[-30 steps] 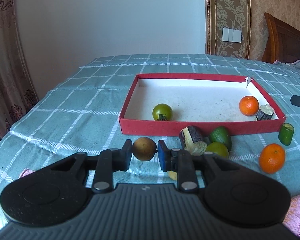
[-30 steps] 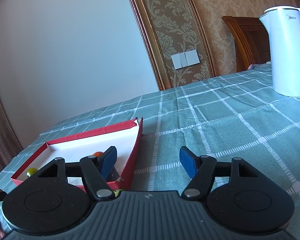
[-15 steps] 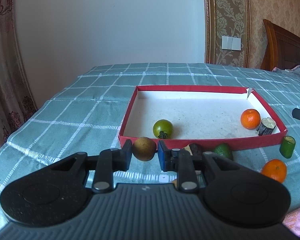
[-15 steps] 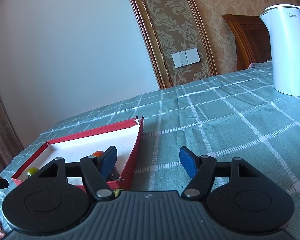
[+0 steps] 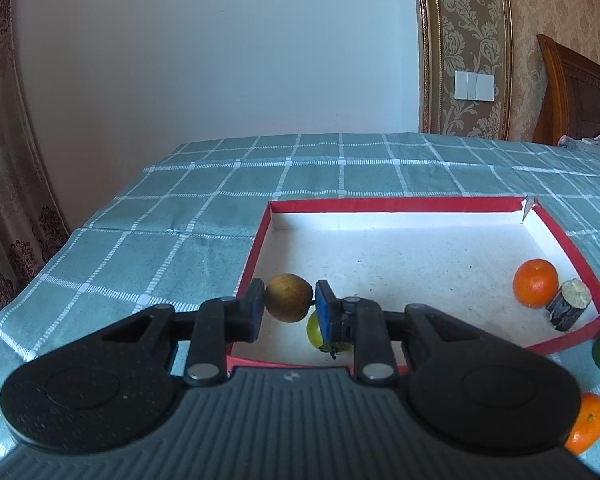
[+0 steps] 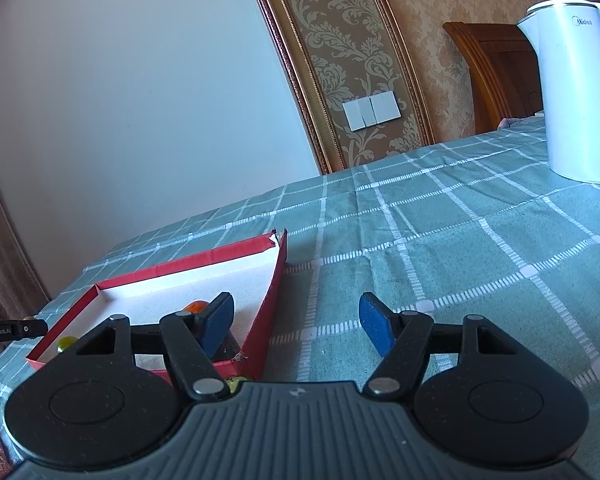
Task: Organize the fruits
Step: 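Carry the brown fruit into the red tray and open the left tool, then reach the right tool to the remaining orange and close on it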
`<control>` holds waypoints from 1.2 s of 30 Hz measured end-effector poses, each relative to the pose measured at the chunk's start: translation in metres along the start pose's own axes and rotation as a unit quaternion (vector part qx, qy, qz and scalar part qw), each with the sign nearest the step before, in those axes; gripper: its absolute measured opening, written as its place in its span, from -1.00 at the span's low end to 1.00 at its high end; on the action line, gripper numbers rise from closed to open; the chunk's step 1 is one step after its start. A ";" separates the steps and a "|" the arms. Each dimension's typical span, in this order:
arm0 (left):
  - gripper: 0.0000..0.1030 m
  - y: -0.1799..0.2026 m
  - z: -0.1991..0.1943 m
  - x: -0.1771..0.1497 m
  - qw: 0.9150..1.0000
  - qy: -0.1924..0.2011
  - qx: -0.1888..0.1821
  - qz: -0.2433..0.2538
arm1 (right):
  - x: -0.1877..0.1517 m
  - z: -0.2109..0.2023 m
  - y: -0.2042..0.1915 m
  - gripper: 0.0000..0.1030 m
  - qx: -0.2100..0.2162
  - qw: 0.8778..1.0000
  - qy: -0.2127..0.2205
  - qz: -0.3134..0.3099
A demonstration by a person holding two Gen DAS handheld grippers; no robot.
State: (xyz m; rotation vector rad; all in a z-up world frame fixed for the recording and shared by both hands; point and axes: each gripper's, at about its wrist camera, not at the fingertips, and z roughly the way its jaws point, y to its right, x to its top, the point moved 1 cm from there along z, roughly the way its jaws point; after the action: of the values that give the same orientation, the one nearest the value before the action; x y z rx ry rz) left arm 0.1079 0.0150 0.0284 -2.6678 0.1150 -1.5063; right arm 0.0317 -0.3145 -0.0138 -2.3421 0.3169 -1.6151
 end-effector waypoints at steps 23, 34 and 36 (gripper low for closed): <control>0.91 -0.019 -0.037 -0.050 0.999 0.011 0.024 -0.034 | 0.000 0.001 0.001 0.34 -0.003 1.000 0.001 0.004; 0.99 -0.041 -0.041 -0.075 0.996 0.022 0.016 -0.083 | 0.001 -0.006 -0.002 0.34 -0.005 1.000 0.025 -0.003; 1.00 -0.043 -0.041 -0.075 0.995 0.025 0.015 -0.092 | 0.001 -0.010 -0.004 0.34 -0.001 0.999 0.034 -0.009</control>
State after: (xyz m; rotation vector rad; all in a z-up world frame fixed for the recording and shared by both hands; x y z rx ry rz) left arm 0.0349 0.0647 -0.0097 -2.6809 -0.1530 -1.6109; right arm 0.0233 -0.3119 -0.0080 -2.3011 0.3120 -1.7066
